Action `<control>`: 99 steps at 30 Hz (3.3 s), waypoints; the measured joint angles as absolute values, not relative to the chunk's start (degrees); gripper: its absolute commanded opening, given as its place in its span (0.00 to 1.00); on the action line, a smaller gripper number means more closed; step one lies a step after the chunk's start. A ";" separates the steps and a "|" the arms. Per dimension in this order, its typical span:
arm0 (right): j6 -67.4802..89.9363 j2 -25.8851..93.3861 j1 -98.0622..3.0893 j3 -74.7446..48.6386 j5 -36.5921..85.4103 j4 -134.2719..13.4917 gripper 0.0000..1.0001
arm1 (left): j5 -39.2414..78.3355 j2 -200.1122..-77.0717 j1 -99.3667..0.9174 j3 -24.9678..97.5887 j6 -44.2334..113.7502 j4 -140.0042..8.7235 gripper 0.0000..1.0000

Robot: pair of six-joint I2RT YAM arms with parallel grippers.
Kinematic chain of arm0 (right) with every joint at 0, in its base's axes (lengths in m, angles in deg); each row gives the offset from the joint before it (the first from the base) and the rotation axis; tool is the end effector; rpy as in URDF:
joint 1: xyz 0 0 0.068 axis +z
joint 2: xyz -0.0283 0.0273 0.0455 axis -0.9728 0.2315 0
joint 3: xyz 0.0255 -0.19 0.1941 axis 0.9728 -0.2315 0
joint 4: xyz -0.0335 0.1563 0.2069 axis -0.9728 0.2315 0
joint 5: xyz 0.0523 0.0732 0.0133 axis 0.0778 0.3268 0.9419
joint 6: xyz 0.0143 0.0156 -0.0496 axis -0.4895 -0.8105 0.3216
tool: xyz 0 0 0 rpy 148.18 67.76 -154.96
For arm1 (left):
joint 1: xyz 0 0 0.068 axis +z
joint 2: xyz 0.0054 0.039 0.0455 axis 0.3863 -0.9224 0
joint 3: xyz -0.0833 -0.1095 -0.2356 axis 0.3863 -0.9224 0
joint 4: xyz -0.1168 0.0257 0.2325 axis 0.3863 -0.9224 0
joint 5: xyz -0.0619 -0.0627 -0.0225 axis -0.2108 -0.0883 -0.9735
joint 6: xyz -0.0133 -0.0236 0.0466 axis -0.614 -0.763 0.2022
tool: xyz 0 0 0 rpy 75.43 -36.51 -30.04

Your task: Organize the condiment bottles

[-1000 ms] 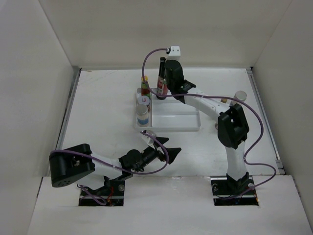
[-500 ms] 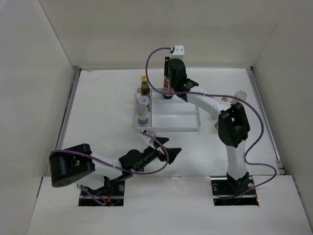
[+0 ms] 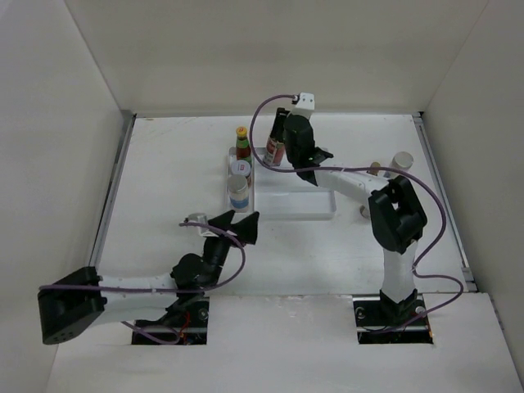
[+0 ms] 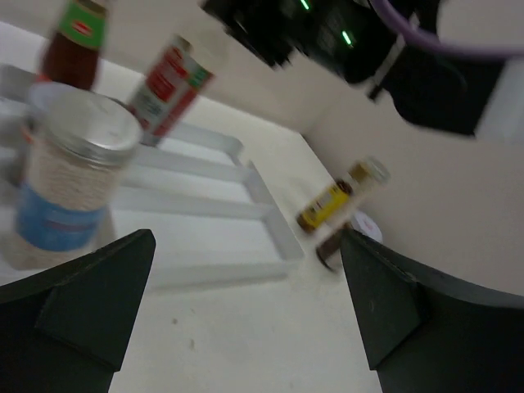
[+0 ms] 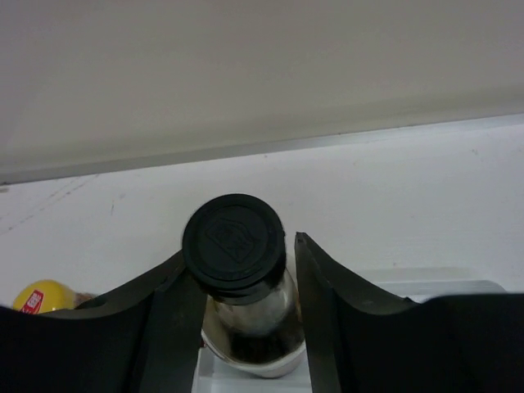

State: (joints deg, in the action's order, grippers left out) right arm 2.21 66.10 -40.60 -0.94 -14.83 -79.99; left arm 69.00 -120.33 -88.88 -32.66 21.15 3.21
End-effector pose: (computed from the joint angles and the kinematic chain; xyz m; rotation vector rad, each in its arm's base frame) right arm 0.3956 0.2643 0.2914 0.1179 1.6705 0.2184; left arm 0.0885 -0.1424 0.2021 -0.1577 1.3955 -0.8819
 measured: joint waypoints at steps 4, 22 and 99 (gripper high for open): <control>0.63 64.41 -40.17 -4.13 -14.08 -79.90 0.68 | 83.25 -106.89 -86.54 -32.90 21.37 -5.27 1.00; -0.57 48.98 -39.71 -15.02 -12.73 -79.09 1.00 | 103.95 -101.97 -81.29 -32.90 19.33 -23.41 1.00; -6.62 64.92 -33.83 -11.00 -13.65 -64.41 0.68 | 95.86 -110.32 -79.00 -32.90 13.48 -24.26 1.00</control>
